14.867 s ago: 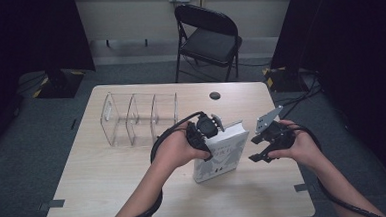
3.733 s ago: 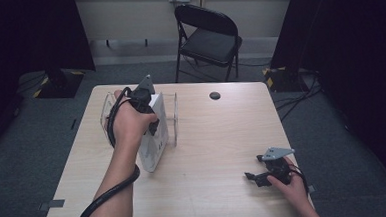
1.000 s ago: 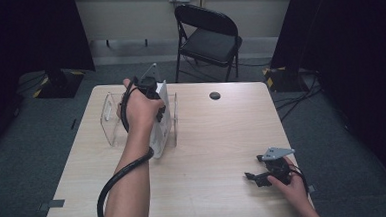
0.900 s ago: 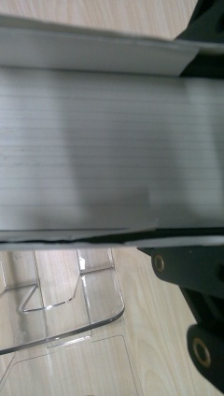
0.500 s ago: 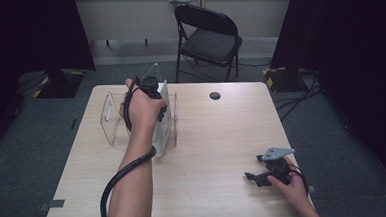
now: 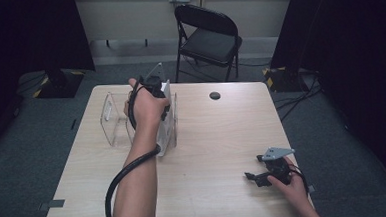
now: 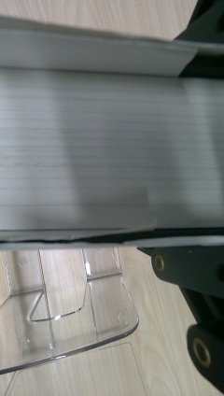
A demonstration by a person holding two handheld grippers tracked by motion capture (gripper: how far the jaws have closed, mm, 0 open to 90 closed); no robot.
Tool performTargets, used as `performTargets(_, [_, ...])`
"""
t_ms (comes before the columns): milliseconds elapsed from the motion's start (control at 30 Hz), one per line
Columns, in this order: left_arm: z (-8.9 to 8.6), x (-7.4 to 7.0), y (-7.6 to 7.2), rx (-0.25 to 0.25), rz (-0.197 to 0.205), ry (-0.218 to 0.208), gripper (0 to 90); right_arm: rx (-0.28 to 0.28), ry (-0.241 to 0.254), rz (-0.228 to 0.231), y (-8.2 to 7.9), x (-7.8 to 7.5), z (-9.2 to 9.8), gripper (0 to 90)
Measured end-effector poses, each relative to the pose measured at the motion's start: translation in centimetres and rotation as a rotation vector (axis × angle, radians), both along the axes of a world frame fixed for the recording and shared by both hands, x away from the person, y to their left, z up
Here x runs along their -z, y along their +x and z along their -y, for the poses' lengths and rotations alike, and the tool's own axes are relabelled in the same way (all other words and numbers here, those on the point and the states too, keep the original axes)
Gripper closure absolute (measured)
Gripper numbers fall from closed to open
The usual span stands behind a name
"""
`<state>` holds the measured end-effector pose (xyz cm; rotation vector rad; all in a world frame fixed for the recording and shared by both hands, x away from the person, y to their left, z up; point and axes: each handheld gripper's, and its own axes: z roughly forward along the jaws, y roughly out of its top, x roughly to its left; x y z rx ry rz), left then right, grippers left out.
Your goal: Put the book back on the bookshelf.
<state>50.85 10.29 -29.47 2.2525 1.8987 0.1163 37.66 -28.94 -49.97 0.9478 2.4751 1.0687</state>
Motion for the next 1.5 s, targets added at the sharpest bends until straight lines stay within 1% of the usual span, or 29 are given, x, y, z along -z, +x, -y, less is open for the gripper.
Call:
performTargets(33, [0.1,0.0,0.1,0.009,-0.001,0.007,52.9,0.001,0.001,-0.001,0.0,0.0,0.0,12.2])
performTargets(67, [0.2,0.0,0.1,-0.001,0.003,0.009,52.9,0.002,0.001,-0.001,0.0,0.0,0.0,12.2])
performTargets(100, [0.2,0.0,0.2,0.003,0.004,0.020,52.9,0.000,0.000,0.000,0.0,0.0,0.0,12.2])
performTargets(133, [0.2,0.1,0.3,0.006,0.001,0.013,52.9,0.001,0.000,-0.001,0.0,0.0,0.0,12.2])
performTargets(167, [0.2,0.1,0.4,-0.012,0.008,0.013,52.9,0.001,0.001,0.000,0.0,0.0,0.0,12.2])
performTargets(233, [0.1,0.2,0.5,-0.006,0.002,0.005,52.9,0.001,0.001,0.000,0.0,0.0,0.0,12.2])
performTargets(333, [0.1,0.2,0.7,-0.013,-0.010,0.000,52.9,0.001,0.001,-0.001,0.0,0.0,0.0,12.2])
performTargets(467, [0.2,0.4,0.8,-0.017,-0.002,0.020,52.9,0.001,0.000,-0.001,0.0,0.0,0.0,12.2])
performTargets(500, [0.2,0.4,0.9,-0.018,-0.003,0.013,52.9,0.001,0.000,-0.001,0.0,0.0,0.0,12.2])
performTargets(567, [0.1,0.3,1.0,-0.012,-0.009,0.013,52.9,0.000,0.000,0.000,0.0,0.0,0.0,12.2])
performTargets(633, [0.2,0.4,1.0,-0.022,-0.001,0.004,52.9,0.000,0.000,0.001,0.0,0.0,0.0,12.2])
performTargets(700, [0.2,0.3,1.1,-0.018,-0.008,0.006,52.9,-0.001,0.002,0.000,0.0,0.0,0.0,12.2])
performTargets(733, [0.4,0.4,1.2,-0.019,-0.004,0.015,52.9,0.000,0.000,0.000,0.0,0.0,0.0,12.2])
performTargets(833, [0.5,0.5,1.3,-0.024,0.002,0.007,52.9,0.001,0.000,-0.001,0.0,0.0,0.0,12.2])
performTargets(900, [0.6,0.5,1.4,-0.021,0.008,0.012,52.9,0.000,0.000,0.000,0.0,0.0,0.0,12.2])
performTargets(933, [0.6,0.4,1.4,-0.019,0.005,0.019,52.9,0.001,0.000,-0.001,0.0,0.0,0.0,12.2])
performTargets(967, [0.7,0.4,1.5,-0.026,0.011,0.015,52.9,0.001,0.000,-0.001,0.0,0.0,0.0,12.2])
performTargets(1000, [0.7,0.4,1.5,-0.025,0.008,0.007,52.8,0.001,0.000,-0.001,0.0,0.0,0.0,12.2])
performTargets(1100, [0.7,0.4,1.7,-0.025,0.003,0.017,52.9,0.002,0.001,-0.001,0.0,0.0,0.0,12.3])
performTargets(1167, [0.8,0.6,1.7,-0.035,0.014,0.012,52.8,0.000,0.000,0.000,0.0,0.0,0.0,12.2])
performTargets(1233, [0.7,0.8,1.8,-0.041,0.014,0.012,52.8,0.000,0.000,0.000,0.0,0.0,0.0,12.2])
performTargets(1267, [0.8,0.8,1.8,-0.035,0.019,0.020,52.9,0.000,0.000,0.000,0.0,0.0,0.0,12.2])
performTargets(1300, [0.8,0.9,1.9,-0.045,0.023,0.023,52.9,0.000,0.000,0.001,0.0,0.0,0.0,12.2])
performTargets(1367, [0.7,1.0,2.0,-0.038,0.019,0.030,52.8,0.001,0.000,-0.001,0.0,0.0,0.0,12.3])
performTargets(1500, [0.8,1.3,2.0,-0.055,0.030,0.017,52.9,0.001,0.001,-0.001,0.0,0.0,0.0,12.2])
